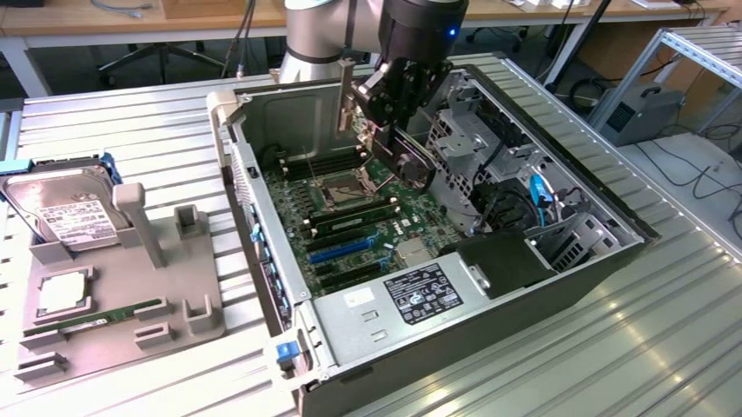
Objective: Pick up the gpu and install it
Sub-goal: 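Insert the gpu into the slot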
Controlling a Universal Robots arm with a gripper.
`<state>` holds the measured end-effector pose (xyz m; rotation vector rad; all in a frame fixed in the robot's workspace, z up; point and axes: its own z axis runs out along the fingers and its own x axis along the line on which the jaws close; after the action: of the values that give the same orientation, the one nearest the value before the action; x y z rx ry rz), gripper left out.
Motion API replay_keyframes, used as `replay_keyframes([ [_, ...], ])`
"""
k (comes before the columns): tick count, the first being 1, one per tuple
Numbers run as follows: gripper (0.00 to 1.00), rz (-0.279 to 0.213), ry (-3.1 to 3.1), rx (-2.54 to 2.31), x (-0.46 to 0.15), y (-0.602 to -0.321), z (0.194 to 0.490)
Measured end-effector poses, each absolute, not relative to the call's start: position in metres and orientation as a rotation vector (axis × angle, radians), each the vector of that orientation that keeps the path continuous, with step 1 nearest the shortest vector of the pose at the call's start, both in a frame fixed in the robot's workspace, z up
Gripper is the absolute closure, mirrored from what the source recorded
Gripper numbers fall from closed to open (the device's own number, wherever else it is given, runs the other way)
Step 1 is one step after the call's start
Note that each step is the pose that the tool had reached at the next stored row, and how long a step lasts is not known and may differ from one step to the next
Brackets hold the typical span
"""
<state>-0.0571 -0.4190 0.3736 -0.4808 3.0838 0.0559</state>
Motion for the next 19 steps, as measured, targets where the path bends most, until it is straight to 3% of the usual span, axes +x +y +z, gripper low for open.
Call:
replay_keyframes([
  [19, 0.73, 0.056, 3.079, -0.514, -0.0571, -0.419, 0.3729],
])
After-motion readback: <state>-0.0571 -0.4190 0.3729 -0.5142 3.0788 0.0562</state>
